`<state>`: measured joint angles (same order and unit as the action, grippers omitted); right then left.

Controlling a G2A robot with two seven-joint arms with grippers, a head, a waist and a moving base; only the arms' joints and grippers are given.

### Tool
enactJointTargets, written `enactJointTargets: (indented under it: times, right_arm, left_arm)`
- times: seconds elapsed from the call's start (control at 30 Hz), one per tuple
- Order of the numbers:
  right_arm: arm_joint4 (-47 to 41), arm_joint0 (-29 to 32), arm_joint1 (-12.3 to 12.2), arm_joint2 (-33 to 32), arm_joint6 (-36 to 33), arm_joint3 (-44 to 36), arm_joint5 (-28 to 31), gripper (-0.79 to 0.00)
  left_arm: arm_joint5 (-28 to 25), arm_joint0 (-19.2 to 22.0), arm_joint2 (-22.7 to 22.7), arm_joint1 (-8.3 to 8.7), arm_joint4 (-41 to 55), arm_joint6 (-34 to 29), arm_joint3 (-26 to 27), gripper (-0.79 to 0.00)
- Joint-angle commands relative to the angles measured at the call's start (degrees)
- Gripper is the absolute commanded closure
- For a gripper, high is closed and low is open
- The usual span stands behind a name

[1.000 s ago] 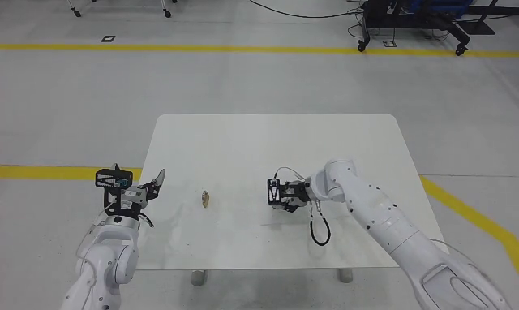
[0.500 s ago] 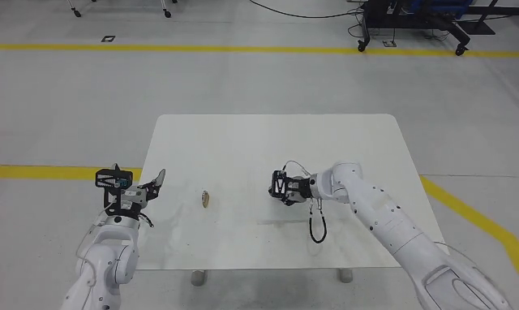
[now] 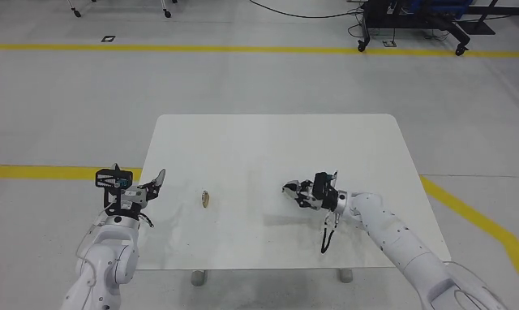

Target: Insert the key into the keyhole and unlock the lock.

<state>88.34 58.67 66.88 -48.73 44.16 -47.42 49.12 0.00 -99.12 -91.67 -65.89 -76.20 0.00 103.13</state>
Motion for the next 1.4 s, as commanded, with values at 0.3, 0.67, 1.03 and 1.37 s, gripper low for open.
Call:
enactJointTargets:
  times: [0.3, 0.67, 1.03, 1.37]
  right_arm:
    - [-1.05, 0.89, 0.12, -0.05, -1.39, -1.04, -1.27, 0.0]
    - [-4.52, 0.41, 1.8, 1.66, 0.28, 1.14, -3.37, 0.0]
    - [-4.34, -2.34, 2.75, 2.88, 5.14, 7.08, -0.93, 0.0]
    - [-2.98, -4.34, 3.43, 4.05, 7.8, 10.52, -0.06, 0.0]
  left_arm:
    - [-3.07, 0.29, 0.28, 0.0, 1.43, 0.18, 1.97, -0.785]
    - [-12.77, 16.04, 20.29, -1.44, -6.42, -14.06, 5.37, -0.785]
    - [-8.98, 37.45, 41.79, -6.92, -10.34, -26.41, -14.3, -0.785]
    - [-3.19, 46.16, 50.66, -11.63, -12.24, -29.54, -30.13, -0.785]
